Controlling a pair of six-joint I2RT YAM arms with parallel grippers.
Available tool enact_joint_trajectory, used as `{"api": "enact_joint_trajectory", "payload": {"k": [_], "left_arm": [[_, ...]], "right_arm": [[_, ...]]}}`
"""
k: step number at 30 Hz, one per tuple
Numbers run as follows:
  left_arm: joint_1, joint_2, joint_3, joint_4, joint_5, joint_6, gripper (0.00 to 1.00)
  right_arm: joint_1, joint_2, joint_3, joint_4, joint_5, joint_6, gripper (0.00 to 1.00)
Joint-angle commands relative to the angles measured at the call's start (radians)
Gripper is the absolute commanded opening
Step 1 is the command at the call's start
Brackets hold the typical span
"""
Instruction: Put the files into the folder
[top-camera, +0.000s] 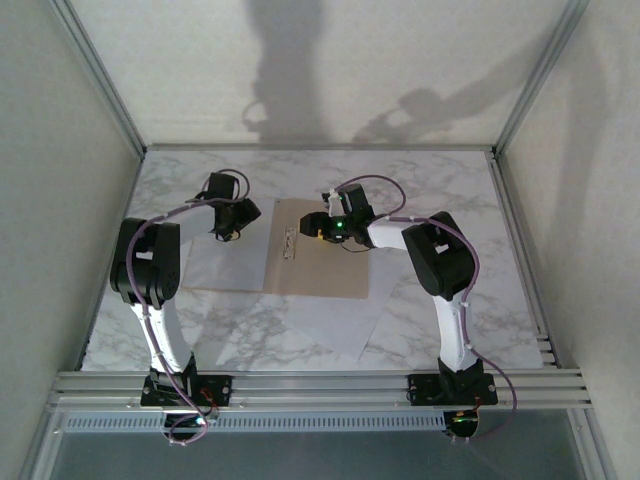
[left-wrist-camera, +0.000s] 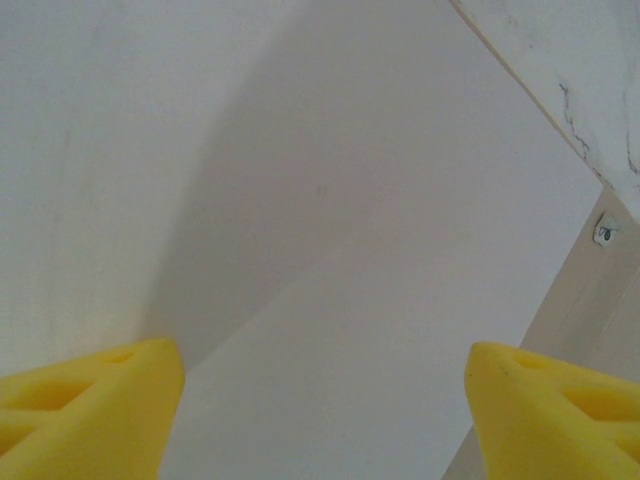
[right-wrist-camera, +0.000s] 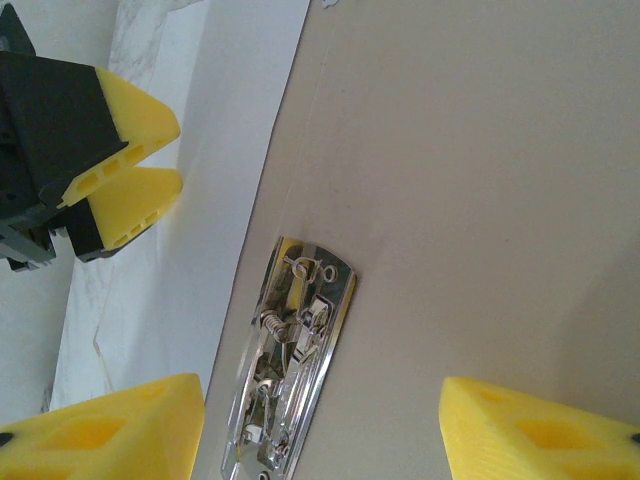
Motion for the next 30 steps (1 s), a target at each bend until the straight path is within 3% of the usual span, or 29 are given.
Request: {"api": "enact_joint_trajectory", "payload": {"k": [1, 14, 30], "left_arm": [[0.026, -0.019, -0.017, -0.048, -0.036, 0.013, 0.76], [0.029, -0.045, 0.0, -0.05, 0.019, 0.016, 0.76], [-0.036, -0.243, 0.017, -0.171, -0.029, 0.02, 0.77]], "right_arm": [[-0.006, -0.007, -0.024, -0.052, 0.022, 0.003, 0.64], [-0.006, 0.001, -0.005, -0.057, 0.01, -0.003, 0.64], [-0.007, -0.009, 0.181, -0.208, -0.081, -0.088, 0.64]]}}
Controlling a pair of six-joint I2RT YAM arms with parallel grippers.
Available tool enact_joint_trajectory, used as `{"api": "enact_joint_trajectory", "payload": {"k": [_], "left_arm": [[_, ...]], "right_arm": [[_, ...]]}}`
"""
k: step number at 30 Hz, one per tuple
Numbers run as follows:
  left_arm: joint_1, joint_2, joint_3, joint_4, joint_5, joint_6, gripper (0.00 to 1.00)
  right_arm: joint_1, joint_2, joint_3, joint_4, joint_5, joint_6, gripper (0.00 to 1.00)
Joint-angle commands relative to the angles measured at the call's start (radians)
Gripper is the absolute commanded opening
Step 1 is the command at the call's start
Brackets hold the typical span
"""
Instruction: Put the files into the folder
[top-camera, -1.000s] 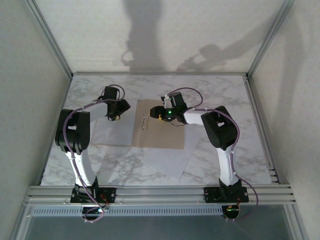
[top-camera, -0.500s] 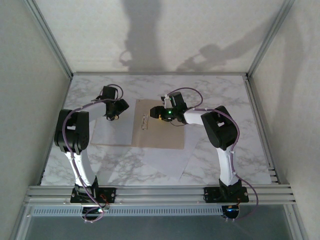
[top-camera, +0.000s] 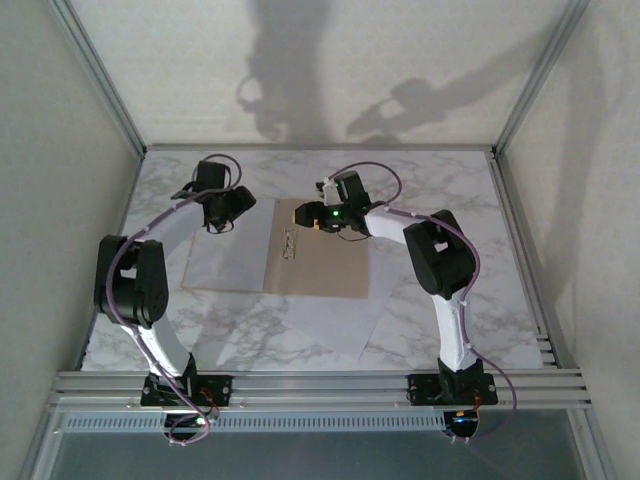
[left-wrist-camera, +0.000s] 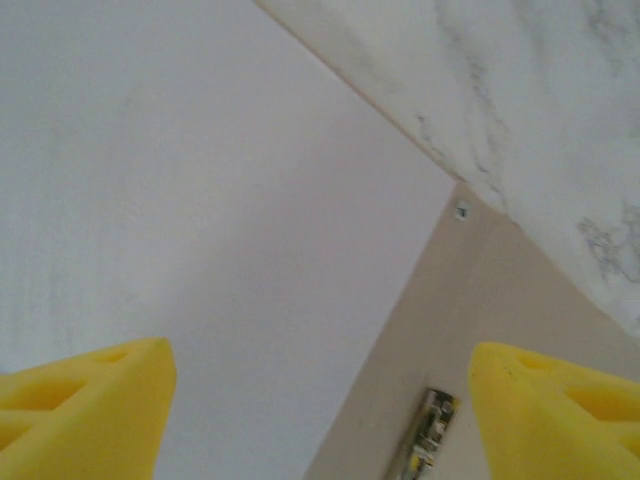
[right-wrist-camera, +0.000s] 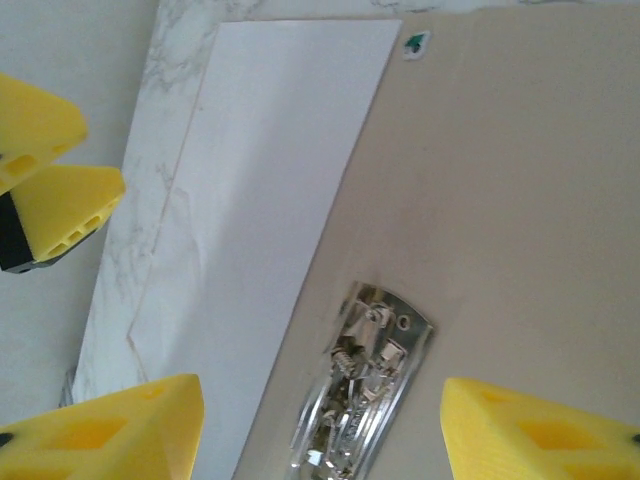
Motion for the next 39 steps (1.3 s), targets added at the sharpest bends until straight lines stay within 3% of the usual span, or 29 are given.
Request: {"api": "enact_joint_trajectory", "payload": {"k": [1, 8, 16, 22, 39], "left_arm": [[-0.04, -0.07, -0.01, -0.058, -0.042, 0.006, 0.77], [-0.192, -0.121, -0.013, -0.108, -0.157, -0.004, 0.76], [-0.392, -0.079, 0.003, -0.144, -0.307, -0.025, 0.71], [-0.471, -0.012, 0.005, -0.162, -0.345, -0.054, 0.65], [-0.502, 0.068, -0.071, -0.141, -0.359, -0.074, 0.41]], "right_arm": [[-0.007, -0.033, 0.02, -0.061, -0.034, -0.028, 0.64], [-0.013, -0.166, -0.119, -0.021, -0.005, -0.018, 0.64], [-0.04, -0.306, -0.347, 0.108, 0.05, -0.005, 0.64], [-0.048, -0.337, -0.428, 0.179, 0.091, 0.023, 0.64], [-0.047, -0.273, -0.41, 0.178, 0.151, 0.08, 0.63]]}}
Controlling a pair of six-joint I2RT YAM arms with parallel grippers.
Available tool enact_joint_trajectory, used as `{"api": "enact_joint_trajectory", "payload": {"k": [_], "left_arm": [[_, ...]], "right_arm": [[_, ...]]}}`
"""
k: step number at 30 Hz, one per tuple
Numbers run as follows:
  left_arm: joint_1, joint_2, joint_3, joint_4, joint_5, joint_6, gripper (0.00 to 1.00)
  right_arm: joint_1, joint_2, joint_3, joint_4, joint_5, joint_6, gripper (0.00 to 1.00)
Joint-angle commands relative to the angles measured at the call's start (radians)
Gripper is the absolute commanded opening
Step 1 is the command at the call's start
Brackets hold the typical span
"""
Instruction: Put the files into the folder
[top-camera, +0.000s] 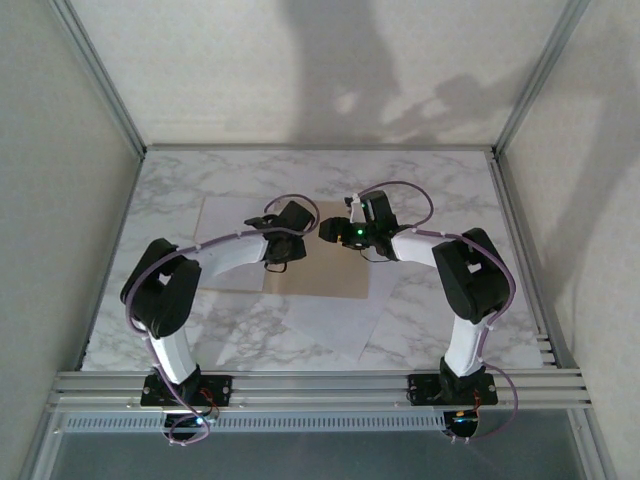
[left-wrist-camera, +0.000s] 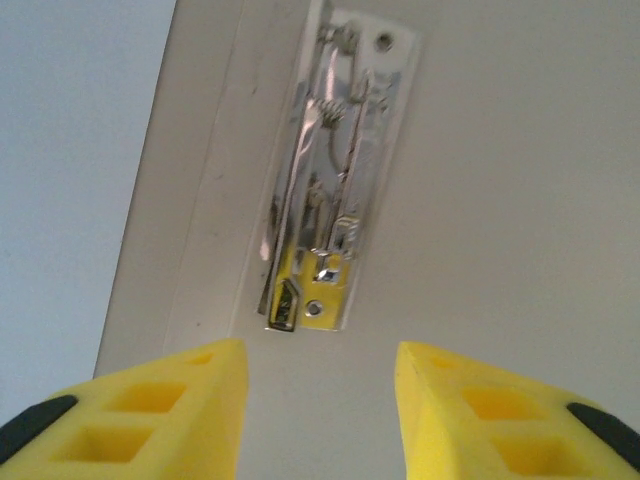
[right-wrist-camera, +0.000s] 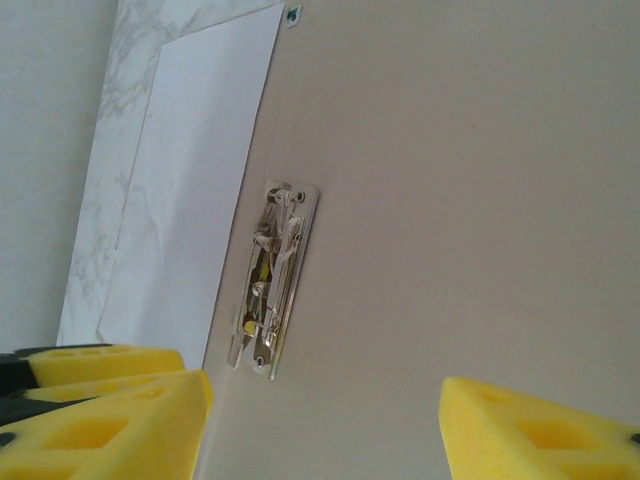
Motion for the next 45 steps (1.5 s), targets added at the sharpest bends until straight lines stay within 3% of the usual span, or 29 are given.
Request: {"api": "enact_joint_trajectory", "payload": {"k": [1, 4, 19, 27, 37, 45], "left_arm": [[0.001, 0.026, -0.018, -0.006, -0.041, -0.001, 0.38], [0.015, 0.048, -0.014, -0.002, -0.035, 0.02, 0.28], [0.039, 0.081, 0.017, 0.002, -0.03, 0.06, 0.16], [0.043, 0.098, 0.025, 0.01, -0.011, 0.075, 0.25], [0.047, 0.06, 0.022, 0.032, 0.017, 0.083, 0.23], [0.05, 0.051, 0.021, 0.042, 0.016, 0.086, 0.34]], "right_arm": [[-0.004, 0.015, 0.012, 0.021, 0.021, 0.012, 0.63], [-0.004, 0.022, 0.019, 0.009, 0.023, 0.014, 0.63], [-0.004, 0.044, 0.042, -0.029, 0.033, 0.021, 0.57], [-0.004, 0.055, 0.06, -0.076, 0.061, 0.027, 0.57], [-0.004, 0.052, 0.08, -0.119, 0.085, 0.021, 0.55], [-0.004, 0.039, 0.221, -0.39, 0.172, -0.022, 0.56]]}}
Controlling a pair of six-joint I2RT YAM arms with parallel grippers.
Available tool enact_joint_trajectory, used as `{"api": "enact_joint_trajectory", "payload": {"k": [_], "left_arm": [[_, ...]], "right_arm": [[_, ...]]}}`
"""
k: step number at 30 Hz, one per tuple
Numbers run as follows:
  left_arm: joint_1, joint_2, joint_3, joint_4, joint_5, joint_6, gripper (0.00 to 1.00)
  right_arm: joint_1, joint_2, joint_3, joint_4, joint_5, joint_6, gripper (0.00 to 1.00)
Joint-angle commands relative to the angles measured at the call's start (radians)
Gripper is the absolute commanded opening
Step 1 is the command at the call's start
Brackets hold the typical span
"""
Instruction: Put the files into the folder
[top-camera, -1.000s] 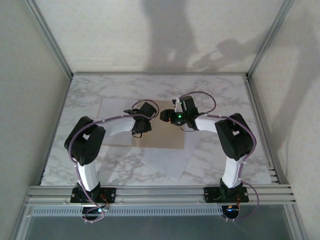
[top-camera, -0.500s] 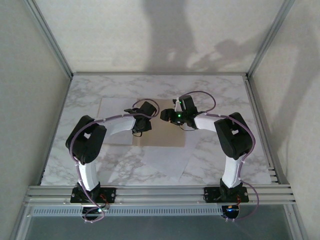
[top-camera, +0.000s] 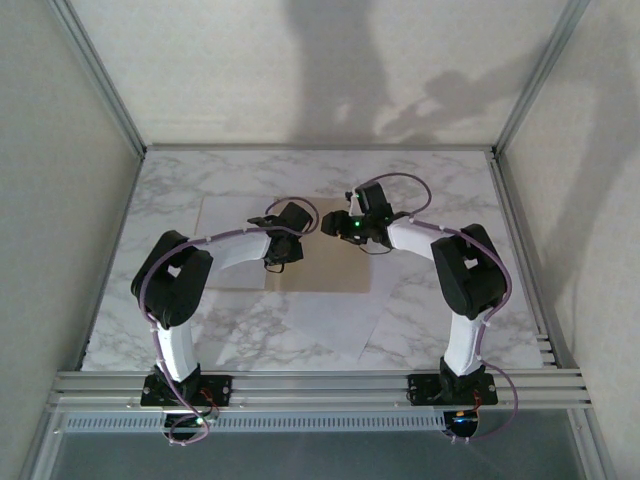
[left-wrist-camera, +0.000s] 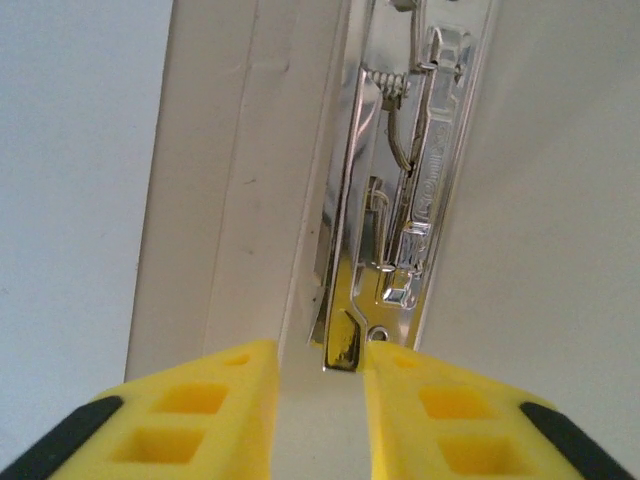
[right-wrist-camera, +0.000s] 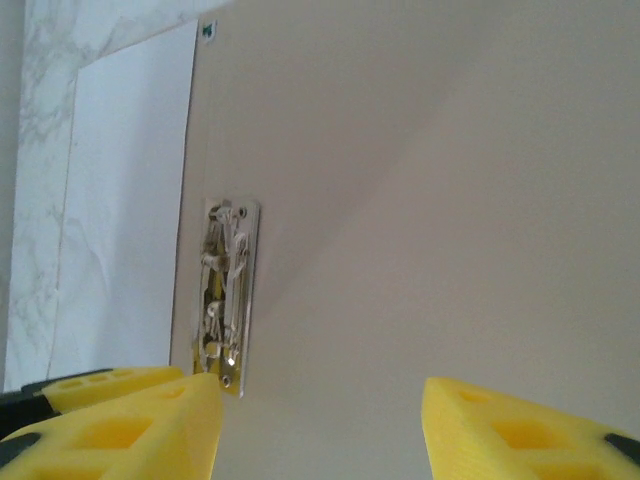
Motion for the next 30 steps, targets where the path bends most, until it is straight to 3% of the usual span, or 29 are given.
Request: {"api": "enact_joint_trajectory", "payload": {"k": [1, 19, 30], "left_arm": [[0.012, -0.02, 0.009, 0.016, 0.01, 0.006, 0.34], [0.031, 0.005, 0.018, 0.027, 0.03, 0.025, 0.17], [0.025, 0.02, 0.04, -0.002, 0.029, 0.023, 0.22]], "right_arm": [[-0.004, 0.002, 0.065, -0.161, 0.074, -0.016, 0.56], [-0.004, 0.054, 0.102, -0.288, 0.176, -0.017, 0.5], [-0.004, 0.085, 0.103, -0.298, 0.176, -0.016, 0.49]]}}
